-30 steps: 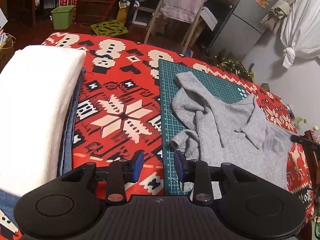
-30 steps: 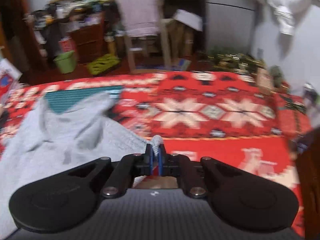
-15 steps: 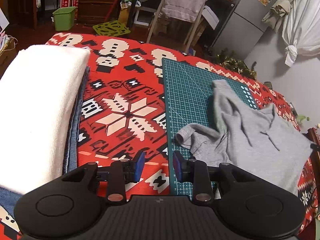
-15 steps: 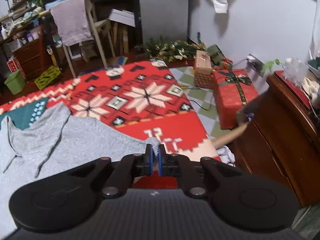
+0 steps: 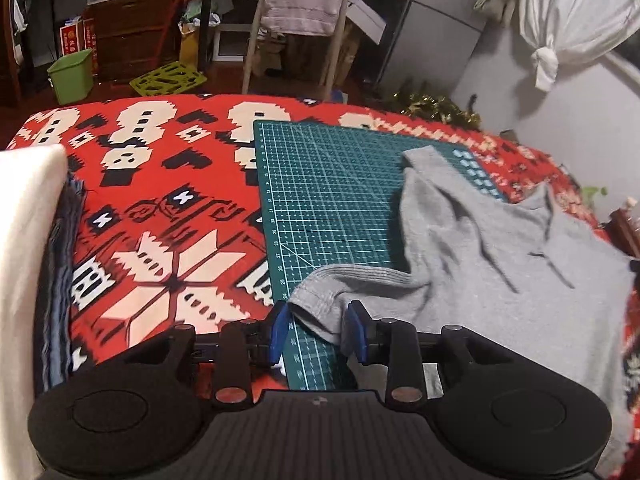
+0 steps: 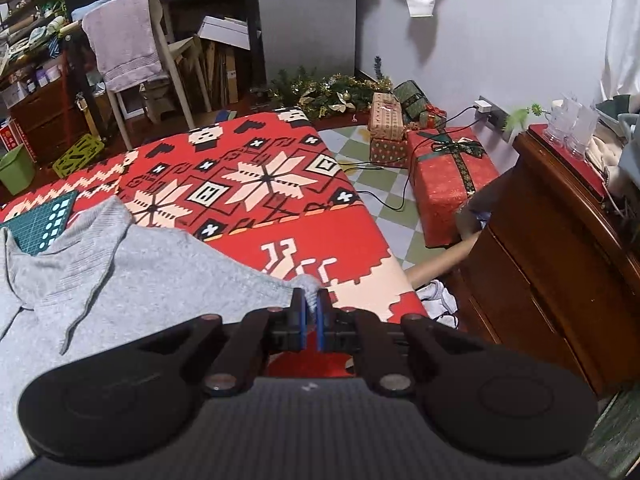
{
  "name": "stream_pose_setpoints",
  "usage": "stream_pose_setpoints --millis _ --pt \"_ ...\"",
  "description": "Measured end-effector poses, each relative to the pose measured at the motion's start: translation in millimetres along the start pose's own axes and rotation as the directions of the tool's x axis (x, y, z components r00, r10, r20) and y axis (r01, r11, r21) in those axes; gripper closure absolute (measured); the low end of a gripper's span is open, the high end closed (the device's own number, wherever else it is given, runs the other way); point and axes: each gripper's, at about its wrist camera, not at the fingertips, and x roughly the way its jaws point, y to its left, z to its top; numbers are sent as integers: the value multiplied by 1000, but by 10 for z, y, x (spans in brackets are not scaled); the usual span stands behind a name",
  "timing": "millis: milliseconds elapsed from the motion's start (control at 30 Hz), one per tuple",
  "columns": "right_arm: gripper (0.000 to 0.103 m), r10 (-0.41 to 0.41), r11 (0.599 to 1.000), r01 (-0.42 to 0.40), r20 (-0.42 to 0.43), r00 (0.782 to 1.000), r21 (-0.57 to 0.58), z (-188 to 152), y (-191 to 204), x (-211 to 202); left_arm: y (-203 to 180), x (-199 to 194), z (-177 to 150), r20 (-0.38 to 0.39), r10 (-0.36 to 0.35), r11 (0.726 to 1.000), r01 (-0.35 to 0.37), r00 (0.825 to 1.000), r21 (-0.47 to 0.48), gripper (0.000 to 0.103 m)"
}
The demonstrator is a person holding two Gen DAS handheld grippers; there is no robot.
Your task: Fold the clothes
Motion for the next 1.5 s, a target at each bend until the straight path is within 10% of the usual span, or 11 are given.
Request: stream_pose_setpoints --millis 733,1000,1333,1500 --pt "98 75 997 -75 7 997 -36 156 344 3 831 -658 -161 7 207 951 -200 978 -236 100" --pt "89 70 997 -72 -49 996 -29 -11 329 167 670 -593 -224 -13 216 964 -215 976 -154 99" --pt "73 83 994 -81 31 996 -76 238 359 -72 426 -795 28 69 212 975 -206 975 -88 64" --pt "71 211 971 -207 28 977 -120 461 675 17 190 -584 412 135 78 996 -73 988 -45 57"
